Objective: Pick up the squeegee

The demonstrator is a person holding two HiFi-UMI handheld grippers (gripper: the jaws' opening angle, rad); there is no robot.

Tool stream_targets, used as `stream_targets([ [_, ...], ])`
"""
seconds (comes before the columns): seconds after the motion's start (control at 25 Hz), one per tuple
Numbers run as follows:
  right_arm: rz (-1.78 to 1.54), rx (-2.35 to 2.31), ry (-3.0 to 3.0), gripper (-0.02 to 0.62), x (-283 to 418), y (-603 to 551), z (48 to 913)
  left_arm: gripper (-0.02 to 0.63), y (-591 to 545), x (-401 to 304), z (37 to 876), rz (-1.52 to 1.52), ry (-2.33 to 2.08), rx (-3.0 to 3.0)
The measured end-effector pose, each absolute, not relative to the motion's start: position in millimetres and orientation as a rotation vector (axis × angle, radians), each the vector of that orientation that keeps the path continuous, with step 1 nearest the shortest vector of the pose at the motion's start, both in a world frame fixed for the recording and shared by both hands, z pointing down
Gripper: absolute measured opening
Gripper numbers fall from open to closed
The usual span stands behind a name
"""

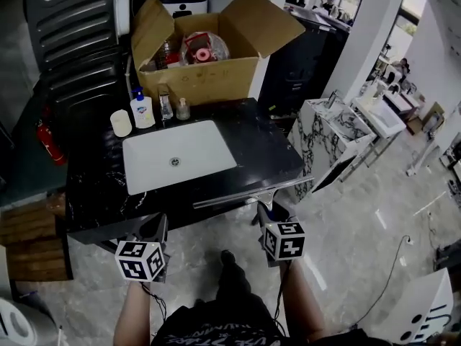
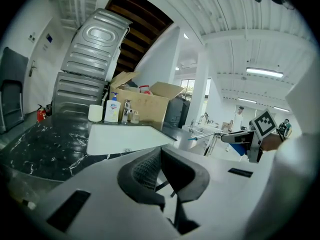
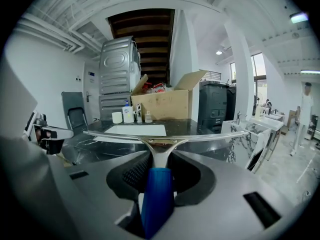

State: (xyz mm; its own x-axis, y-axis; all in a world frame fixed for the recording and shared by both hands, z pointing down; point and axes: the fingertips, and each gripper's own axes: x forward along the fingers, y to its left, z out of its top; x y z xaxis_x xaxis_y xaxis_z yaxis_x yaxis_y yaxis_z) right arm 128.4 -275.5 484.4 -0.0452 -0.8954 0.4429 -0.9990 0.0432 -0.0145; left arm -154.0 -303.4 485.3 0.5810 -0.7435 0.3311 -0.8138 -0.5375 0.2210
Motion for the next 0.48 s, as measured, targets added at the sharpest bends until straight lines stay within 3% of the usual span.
stream_targets([
  [0.48, 0.516, 1.997, -1.949, 0.144, 112, -199, 501, 0.020, -244, -174, 498, 0.331, -1.206, 2.483],
])
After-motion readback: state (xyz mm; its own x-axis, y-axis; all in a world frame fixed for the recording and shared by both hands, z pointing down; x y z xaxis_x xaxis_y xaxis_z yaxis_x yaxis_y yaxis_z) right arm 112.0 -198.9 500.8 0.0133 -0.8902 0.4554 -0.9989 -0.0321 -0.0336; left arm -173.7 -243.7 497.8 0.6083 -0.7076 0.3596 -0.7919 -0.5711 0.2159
